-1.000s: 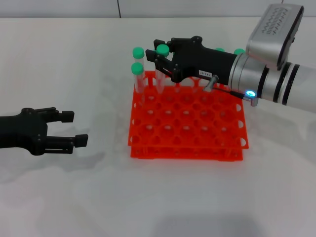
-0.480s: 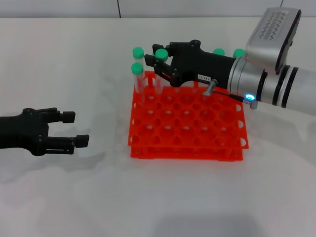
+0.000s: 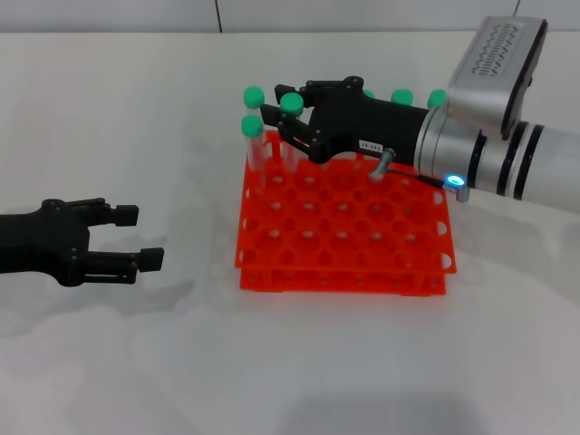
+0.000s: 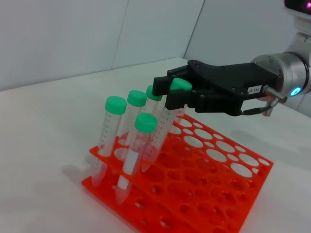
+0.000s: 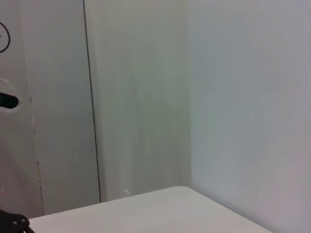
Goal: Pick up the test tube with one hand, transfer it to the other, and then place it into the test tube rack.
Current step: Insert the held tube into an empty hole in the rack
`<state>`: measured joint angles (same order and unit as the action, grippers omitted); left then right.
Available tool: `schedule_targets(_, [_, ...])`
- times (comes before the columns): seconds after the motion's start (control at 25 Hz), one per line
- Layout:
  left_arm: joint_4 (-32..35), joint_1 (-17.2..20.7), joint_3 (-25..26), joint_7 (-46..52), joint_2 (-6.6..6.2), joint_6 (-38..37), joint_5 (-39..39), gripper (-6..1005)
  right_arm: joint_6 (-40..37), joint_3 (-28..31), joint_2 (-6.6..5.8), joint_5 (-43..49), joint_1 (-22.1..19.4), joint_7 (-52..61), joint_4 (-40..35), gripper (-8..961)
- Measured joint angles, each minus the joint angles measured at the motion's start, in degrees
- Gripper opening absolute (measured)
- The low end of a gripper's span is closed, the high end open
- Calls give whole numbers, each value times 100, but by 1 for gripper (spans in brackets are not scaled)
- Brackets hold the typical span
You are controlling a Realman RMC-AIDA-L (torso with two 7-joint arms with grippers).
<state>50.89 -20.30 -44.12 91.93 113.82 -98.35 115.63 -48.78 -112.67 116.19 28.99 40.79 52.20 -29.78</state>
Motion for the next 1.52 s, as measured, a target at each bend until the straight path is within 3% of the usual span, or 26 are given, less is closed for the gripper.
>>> schedule_targets(1.52, [0, 12, 9, -8, 0, 1, 4, 875, 237, -28, 0, 1, 98, 212, -46, 305])
